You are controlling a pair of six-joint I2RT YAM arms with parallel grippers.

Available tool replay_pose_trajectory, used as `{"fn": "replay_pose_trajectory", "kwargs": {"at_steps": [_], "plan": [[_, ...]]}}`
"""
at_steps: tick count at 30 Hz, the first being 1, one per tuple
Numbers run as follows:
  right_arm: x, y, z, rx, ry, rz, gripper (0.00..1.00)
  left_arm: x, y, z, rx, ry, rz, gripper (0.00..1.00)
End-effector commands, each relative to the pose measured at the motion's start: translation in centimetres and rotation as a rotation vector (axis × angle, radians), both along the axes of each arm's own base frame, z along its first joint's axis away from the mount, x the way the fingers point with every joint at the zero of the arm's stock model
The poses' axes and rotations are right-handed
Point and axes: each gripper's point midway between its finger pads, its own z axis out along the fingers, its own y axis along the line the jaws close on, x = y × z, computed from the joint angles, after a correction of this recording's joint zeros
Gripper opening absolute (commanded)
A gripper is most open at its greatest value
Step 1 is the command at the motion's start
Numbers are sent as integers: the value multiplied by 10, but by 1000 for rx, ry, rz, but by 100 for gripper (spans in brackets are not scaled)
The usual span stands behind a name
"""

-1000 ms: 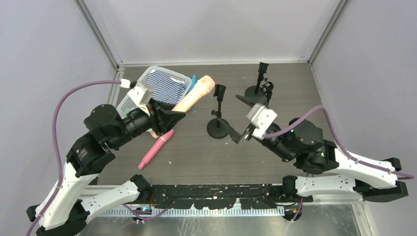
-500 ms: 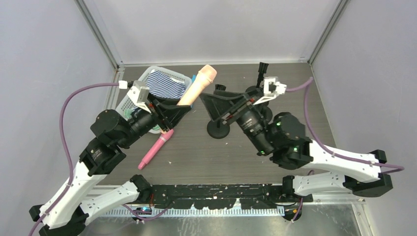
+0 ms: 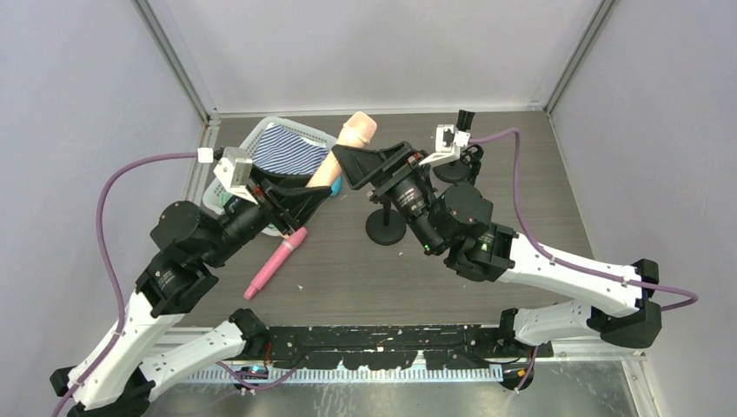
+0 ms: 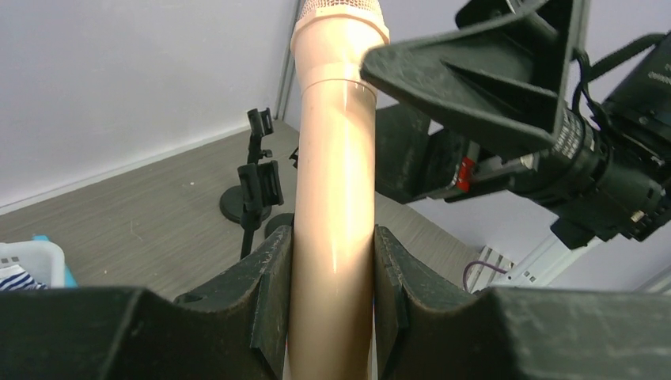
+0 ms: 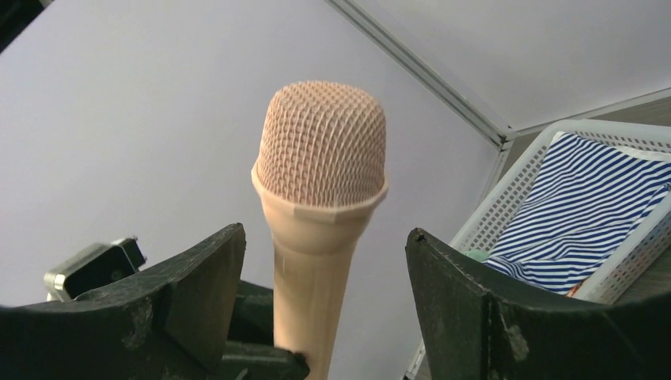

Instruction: Attach the microphones to the stand

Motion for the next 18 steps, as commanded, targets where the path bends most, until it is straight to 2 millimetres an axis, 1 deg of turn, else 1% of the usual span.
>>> {"fn": "replay_pose_trajectory", "kwargs": {"at_steps": [1, 6, 12, 15, 18], "plan": [[5, -3, 35, 146, 15, 41, 78, -7, -3, 18, 2, -53, -39, 0], [10, 12, 32, 141, 24, 87, 78, -4, -2, 14, 14, -42, -25, 0], [11, 21, 25, 135, 39, 107, 78, 3, 12, 13, -48, -39, 57, 0], [12, 25, 23, 132, 43, 112, 75, 3, 13, 12, -52, -39, 60, 0], [12, 30, 22, 131, 45, 131, 69, 3, 13, 11, -54, -38, 60, 0]]}}
